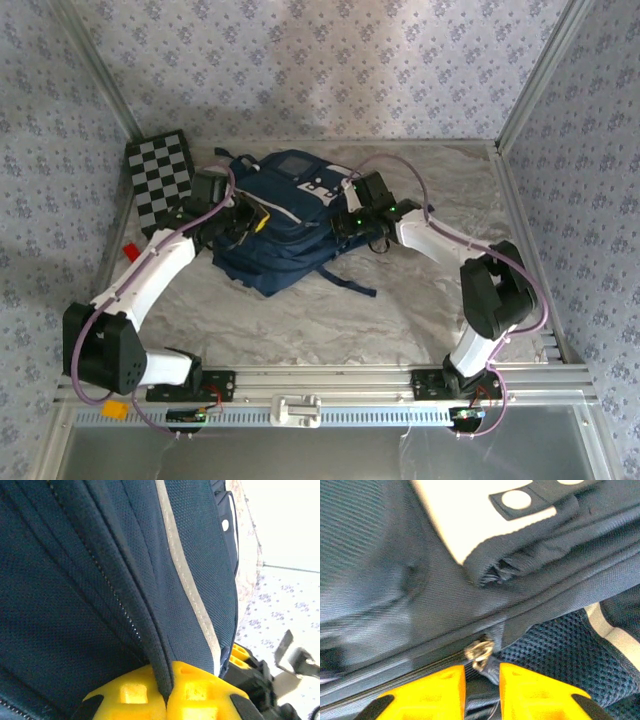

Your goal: Pack the student bag

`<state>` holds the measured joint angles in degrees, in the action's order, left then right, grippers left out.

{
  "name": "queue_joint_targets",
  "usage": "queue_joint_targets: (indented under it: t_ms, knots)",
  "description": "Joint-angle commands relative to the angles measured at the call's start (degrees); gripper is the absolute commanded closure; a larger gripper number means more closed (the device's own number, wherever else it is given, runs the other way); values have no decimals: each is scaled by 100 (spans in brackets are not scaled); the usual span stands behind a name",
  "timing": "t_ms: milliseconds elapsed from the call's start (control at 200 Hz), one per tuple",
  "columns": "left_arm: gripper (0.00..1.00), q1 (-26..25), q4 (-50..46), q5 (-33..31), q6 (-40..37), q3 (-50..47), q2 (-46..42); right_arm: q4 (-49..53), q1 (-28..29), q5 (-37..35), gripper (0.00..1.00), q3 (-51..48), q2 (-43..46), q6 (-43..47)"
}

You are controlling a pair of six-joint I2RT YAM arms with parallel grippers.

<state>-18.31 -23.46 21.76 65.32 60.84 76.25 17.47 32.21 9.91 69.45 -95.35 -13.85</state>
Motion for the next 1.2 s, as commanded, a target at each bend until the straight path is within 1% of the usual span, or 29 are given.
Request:
queue_joint_targets:
  t_ms: [0, 45, 80, 170, 270, 370, 455, 540, 570, 640, 715, 775, 835, 905, 940, 965, 1010, 1035, 1109, 1139, 1194]
  knots:
    - [100, 134, -10, 682, -835, 246, 27, 476, 194, 64, 62, 150, 377, -485]
    - [100, 185, 162, 848, -886, 162, 47, 544, 125, 226, 57, 304, 309, -743]
    - [100, 212, 152, 883, -921, 141, 57, 597, 50, 483, 54, 475, 209, -895]
    - [100, 277, 25, 851, -1116, 166, 70, 662, -47, 863, 52, 913, -82, -1272]
    - [100, 319, -33, 815, -1246, 125, 20, 726, -117, 1028, 49, 1327, -463, -1552]
    - [100, 328, -10, 875, -1258, 95, 53, 740, -329, 1445, 48, 1774, -996, -1799]
    - [100, 328, 42, 961, -1267, 87, 104, 568, -327, 1721, 49, 2056, -1332, -1804]
    - [100, 328, 66, 984, -1300, 81, 154, 825, -260, 1881, 51, 2426, -1636, -1721]
    - [100, 328, 86, 1012, -1311, 94, 172, 856, -229, 1872, 54, 2480, -1690, -1718]
    - [100, 328, 160, 1043, -1324, 91, 235, 794, -226, 1972, 73, 2420, -1716, -1726]
    - [100, 323, 215, 1072, -1366, 177, 371, 777, -257, 1977, 84, 2244, -1620, -1772]
    - [100, 321, 198, 1112, -1434, 329, 544, 549, -293, 2006, 94, 1902, -1374, -1862]
    - [100, 295, 263, 1122, -1518, 517, 735, 210, -294, 1980, 100, 1529, -1041, -2052]
    - [100, 248, 142, 1130, -1730, 918, 1032, 12, -268, 1915, 100, 1167, -671, -2167]
    - [99, 231, 40, 1158, -1838, 1146, 1174, -21, -251, 1828, 100, 1042, -511, -2372]
    - [97, 218, 4, 1178, -1901, 1293, 1269, -79, -235, 1776, 100, 936, -396, -2452]
    - [92, 191, 0, 1181, -2046, 1480, 1379, -257, -222, 1672, 100, 741, -219, -2623]
    - [86, 184, -58, 1126, -2126, 1563, 1433, -345, -201, 1603, 100, 638, -134, -2727]
    - [65, 178, -193, 1001, -2295, 1645, 1461, -571, -163, 1363, 100, 437, 19, -3061]
    - [58, 176, -180, 922, -2325, 1550, 1398, -675, -137, 1311, 100, 370, 46, -3207]
    - [47, 147, -146, 549, -2297, 1249, 1137, -854, -81, 1134, 100, 241, 133, -3509]
